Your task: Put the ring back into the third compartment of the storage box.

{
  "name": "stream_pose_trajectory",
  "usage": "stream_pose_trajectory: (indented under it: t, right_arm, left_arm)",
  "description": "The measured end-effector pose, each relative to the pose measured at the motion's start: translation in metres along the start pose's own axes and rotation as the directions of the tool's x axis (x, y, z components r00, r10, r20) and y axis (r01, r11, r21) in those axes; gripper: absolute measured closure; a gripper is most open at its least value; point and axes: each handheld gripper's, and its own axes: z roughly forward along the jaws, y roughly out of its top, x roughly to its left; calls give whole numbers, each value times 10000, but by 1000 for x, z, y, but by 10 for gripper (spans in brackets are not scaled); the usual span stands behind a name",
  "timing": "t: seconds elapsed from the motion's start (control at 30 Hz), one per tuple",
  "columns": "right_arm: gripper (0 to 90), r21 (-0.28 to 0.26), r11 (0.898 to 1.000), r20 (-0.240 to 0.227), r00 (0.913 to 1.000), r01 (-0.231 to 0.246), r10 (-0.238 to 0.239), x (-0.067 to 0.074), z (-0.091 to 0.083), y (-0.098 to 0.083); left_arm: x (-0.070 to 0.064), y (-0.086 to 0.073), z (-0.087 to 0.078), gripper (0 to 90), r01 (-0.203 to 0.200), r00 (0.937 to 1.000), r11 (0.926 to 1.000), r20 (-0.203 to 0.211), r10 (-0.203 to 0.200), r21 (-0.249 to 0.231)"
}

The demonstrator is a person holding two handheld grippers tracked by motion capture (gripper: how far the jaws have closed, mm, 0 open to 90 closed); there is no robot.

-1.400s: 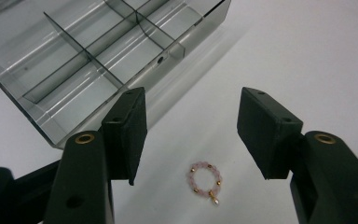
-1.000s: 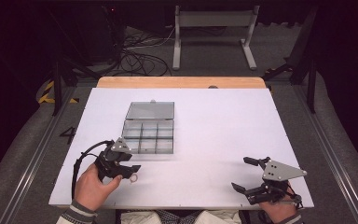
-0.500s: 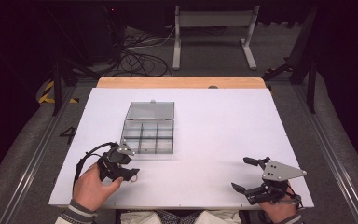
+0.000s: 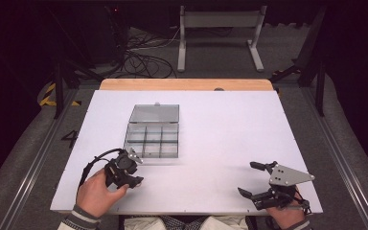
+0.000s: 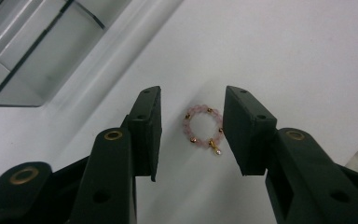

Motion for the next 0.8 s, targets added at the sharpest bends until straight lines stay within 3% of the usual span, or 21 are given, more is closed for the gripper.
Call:
stream_pose_trajectory:
  t: [0.57, 0.8]
  right_arm:
    - [92, 14, 10000, -50, 10000, 12, -12, 0, 0, 0]
    - [92, 42, 10000, -46, 10000, 43, -43, 0, 0, 0]
  left_arm:
    - [-2, 1, 12, 667, -125, 9999, 9976, -6, 126, 686]
    - [-2, 1, 14, 722, -77, 9997, 9964, -221, 96, 841]
